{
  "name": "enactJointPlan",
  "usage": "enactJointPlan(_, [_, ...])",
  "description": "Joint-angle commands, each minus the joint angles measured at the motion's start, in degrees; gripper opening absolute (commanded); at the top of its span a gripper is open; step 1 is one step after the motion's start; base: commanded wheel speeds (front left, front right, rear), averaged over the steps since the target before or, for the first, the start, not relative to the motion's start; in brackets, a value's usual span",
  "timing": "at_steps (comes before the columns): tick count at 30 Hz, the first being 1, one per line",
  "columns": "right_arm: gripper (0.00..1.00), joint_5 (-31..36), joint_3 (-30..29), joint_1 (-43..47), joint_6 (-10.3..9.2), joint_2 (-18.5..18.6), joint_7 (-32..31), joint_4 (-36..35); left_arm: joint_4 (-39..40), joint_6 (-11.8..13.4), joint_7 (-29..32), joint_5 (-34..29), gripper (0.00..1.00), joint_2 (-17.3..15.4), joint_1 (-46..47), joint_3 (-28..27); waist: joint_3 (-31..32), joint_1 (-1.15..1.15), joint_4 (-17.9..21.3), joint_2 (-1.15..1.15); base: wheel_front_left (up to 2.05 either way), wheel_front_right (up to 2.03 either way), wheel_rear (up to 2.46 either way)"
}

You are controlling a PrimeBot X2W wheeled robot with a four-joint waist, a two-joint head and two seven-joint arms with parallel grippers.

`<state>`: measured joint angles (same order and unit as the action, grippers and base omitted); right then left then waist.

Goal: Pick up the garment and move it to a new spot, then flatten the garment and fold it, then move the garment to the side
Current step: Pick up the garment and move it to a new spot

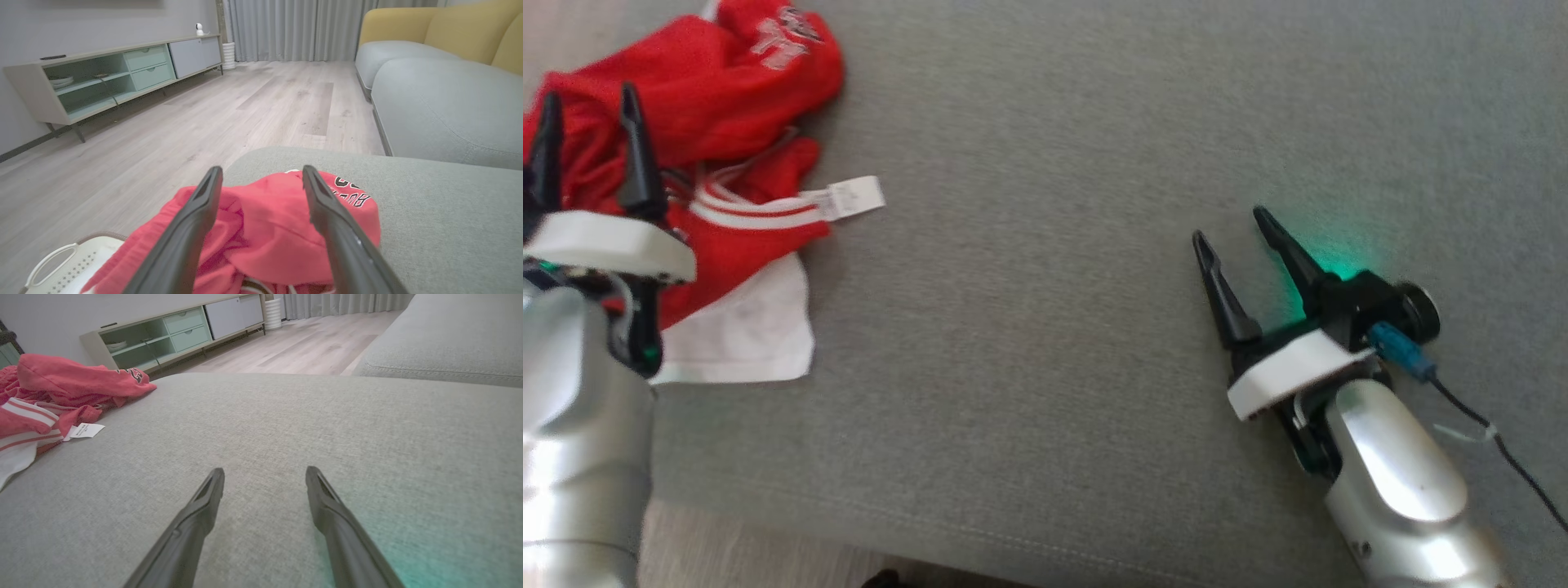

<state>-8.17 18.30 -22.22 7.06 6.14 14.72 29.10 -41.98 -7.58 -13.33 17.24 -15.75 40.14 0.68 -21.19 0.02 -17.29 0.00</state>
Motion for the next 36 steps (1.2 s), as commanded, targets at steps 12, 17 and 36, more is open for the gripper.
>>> enactJointPlan(12, [1.00,-1.0,1.4,-2.1,0.43,0.2,0.3,-0.5,-15.3,0.2,9.2,8.0,0.78,-6.5,7.6,1.8,-4.5,-0.02,5.8,0.00,0.00,0.00,0.00])
enactJointPlan(17, [1.00,-1.5,0.9,-1.8,0.43,-0.4,0.3,-0.4,-18.4,0.6,8.5,8.2,0.00,-6.6,8.9,2.1,-3.2,-0.02,6.9,0.00,0.00,0.00,0.00])
enactJointPlan(36, [1.00,-3.9,-1.2,3.0,0.43,-3.1,0.3,-1.6,2.2,0.1,1.0,10.9,0.00,-1.9,15.1,19.6,7.3,-0.02,19.8,0.00,0.00,0.00,0.00])
